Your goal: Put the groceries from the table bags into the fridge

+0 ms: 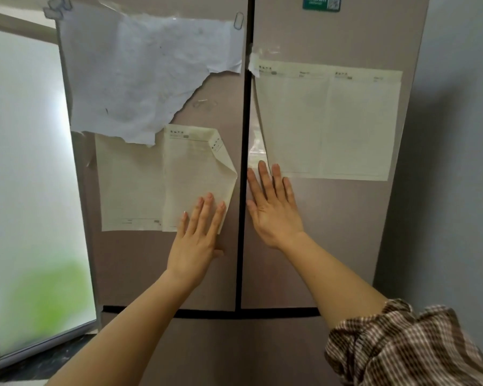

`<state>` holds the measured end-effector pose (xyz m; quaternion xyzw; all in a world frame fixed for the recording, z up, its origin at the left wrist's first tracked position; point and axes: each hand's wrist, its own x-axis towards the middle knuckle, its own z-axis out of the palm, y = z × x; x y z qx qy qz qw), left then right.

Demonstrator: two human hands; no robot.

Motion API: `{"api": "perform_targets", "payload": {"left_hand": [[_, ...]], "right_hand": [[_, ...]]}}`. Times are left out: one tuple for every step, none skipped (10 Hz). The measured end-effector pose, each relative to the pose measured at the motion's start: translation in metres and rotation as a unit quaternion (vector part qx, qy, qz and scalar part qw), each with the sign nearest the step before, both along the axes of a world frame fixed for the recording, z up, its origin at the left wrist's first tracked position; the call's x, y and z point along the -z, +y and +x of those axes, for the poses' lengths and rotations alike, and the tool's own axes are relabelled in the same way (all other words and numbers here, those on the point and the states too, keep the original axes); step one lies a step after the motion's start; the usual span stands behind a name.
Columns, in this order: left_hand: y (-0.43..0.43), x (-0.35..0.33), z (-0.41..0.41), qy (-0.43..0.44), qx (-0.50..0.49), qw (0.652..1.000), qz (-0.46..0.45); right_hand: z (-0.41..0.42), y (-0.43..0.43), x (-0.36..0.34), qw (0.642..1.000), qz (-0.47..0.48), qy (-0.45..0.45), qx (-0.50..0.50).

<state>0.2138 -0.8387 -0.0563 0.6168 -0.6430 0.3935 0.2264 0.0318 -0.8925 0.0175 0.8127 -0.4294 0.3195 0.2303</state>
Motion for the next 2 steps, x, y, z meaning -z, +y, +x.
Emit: {"api": "perform_targets", "payload": {"left_hand": [[0.005,-0.003,-0.004,0.008,-0.003,1.000,0.007],[0.003,-0.001,-0.004,0.014,0.005,1.000,0.005]], "right_hand": [[-0.001,0.011,-0.006,0.999,0.029,-0.009,-0.027],[-0.012,0.027,-0.020,0.986,0.070,-0.100,-0.117]]}}
